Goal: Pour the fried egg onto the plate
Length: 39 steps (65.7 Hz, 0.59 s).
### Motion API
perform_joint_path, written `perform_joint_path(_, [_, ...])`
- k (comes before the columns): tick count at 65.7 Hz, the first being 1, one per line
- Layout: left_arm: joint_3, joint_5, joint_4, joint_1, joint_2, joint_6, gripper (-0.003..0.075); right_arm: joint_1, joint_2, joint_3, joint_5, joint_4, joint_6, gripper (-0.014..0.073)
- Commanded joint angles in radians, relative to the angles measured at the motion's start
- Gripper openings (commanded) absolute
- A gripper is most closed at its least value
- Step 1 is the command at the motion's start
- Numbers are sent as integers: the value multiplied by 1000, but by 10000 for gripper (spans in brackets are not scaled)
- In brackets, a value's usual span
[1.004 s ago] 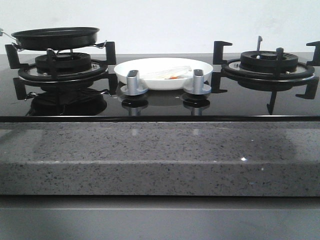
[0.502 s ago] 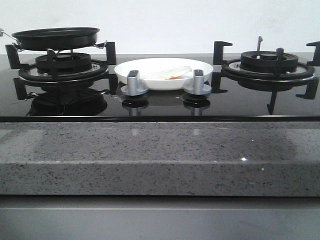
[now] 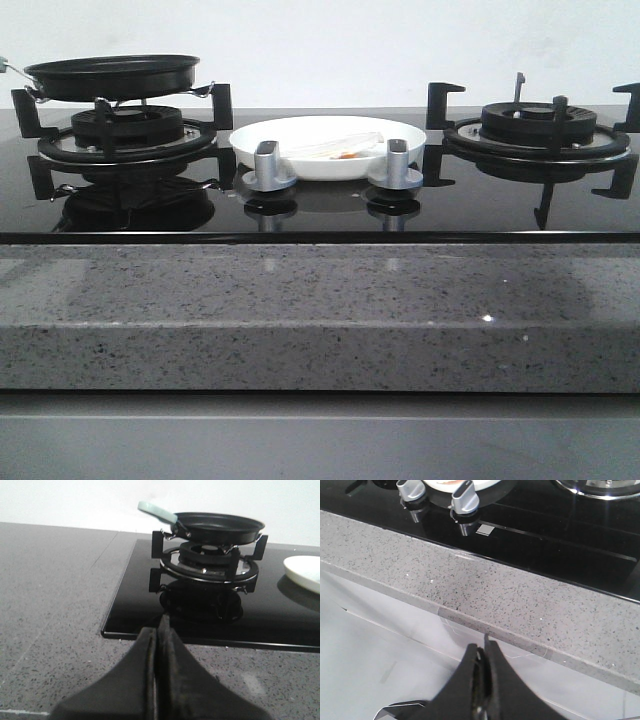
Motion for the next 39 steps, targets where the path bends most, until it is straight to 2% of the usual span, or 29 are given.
perform_joint_path(1, [5,-132,2,-8,-16,-19,-20,-5,9,-22,-54,9,-9,-68])
perform_joint_path(11, [5,-192,2,-8,-16,-19,-20,-5,9,-22,-52,9,-9,-68])
perform_joint_path(39, [5,-192,2,-8,-16,-19,-20,-5,9,-22,-52,9,-9,-68])
